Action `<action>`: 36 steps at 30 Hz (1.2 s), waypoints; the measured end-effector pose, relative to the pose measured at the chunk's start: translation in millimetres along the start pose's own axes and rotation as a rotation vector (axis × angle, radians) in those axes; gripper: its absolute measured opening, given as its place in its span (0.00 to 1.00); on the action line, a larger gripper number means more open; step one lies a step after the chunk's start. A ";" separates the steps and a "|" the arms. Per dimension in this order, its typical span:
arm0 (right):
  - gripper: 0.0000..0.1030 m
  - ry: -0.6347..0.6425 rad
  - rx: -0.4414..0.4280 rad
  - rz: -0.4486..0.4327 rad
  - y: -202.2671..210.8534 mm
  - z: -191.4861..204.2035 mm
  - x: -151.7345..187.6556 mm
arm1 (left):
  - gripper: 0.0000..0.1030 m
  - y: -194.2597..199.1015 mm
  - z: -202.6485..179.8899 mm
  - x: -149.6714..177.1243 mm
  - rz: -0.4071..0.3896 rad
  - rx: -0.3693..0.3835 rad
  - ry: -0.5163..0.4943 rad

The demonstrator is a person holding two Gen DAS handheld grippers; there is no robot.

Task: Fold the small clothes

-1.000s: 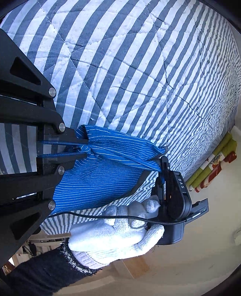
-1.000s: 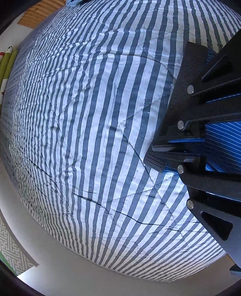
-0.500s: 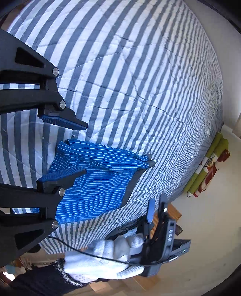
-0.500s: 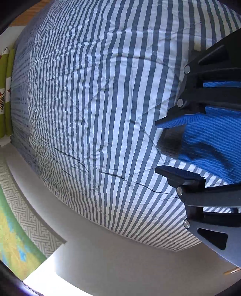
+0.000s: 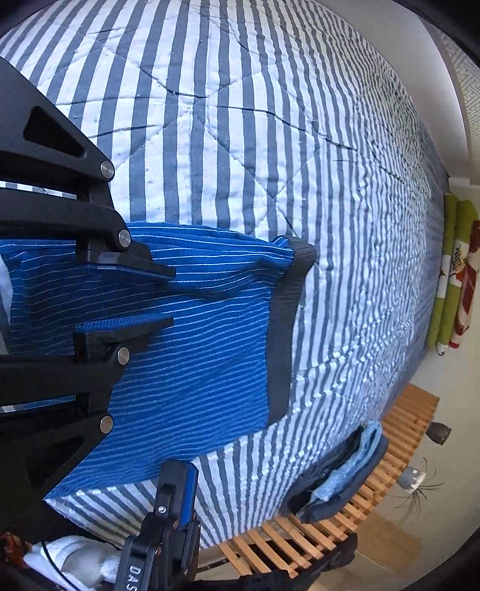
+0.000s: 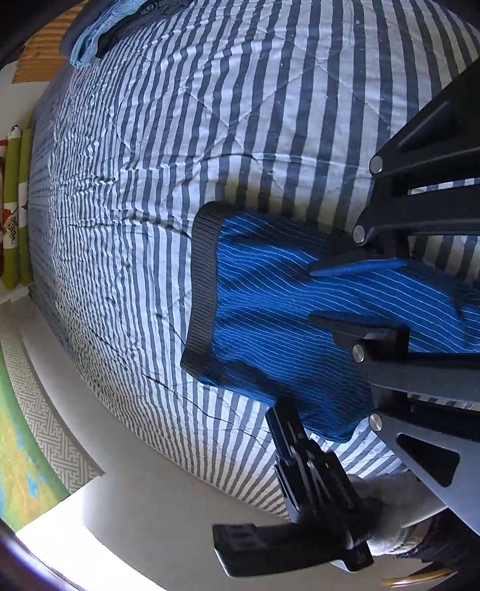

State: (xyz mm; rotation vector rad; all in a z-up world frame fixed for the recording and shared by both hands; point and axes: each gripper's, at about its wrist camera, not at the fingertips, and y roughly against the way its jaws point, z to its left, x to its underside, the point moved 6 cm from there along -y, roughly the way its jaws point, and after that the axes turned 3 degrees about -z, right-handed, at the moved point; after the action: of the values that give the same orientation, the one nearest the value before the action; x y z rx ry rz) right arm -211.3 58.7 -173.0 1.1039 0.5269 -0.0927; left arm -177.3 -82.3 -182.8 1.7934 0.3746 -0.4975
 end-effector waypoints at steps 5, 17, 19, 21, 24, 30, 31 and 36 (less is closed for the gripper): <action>0.17 0.055 0.079 0.098 -32.0 -8.3 20.3 | 0.19 -16.5 5.5 5.4 0.023 -0.052 -0.021; 0.35 -0.091 0.062 -0.006 -11.7 -56.9 -28.4 | 0.19 13.7 -54.9 8.5 -0.060 -0.048 -0.177; 0.35 -0.145 0.041 0.006 -17.7 -70.1 -37.7 | 0.19 16.0 -69.0 8.8 -0.064 -0.012 -0.192; 0.36 -0.182 0.010 0.023 -25.3 -76.7 -44.1 | 0.19 17.2 -79.9 9.4 -0.068 0.022 -0.193; 0.40 -0.229 -0.042 0.058 -37.1 -82.8 -47.2 | 0.19 19.0 -94.1 13.1 -0.065 0.105 -0.177; 0.49 -0.278 -0.101 0.074 -45.4 -85.3 -50.7 | 0.19 11.3 -126.7 35.0 -0.012 0.261 -0.208; 0.49 -0.272 -0.093 0.078 -46.7 -84.4 -51.6 | 0.19 9.5 -132.0 39.1 -0.003 0.280 -0.216; 0.46 -0.259 -0.097 0.083 -50.3 -77.6 -56.6 | 0.19 -5.7 -155.6 63.0 0.062 0.310 -0.296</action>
State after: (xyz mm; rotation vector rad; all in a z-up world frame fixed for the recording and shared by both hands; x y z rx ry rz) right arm -305.1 92.5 -215.6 1.0002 0.2509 -0.1338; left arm -104.2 69.0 -184.0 1.9835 0.0361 -0.7987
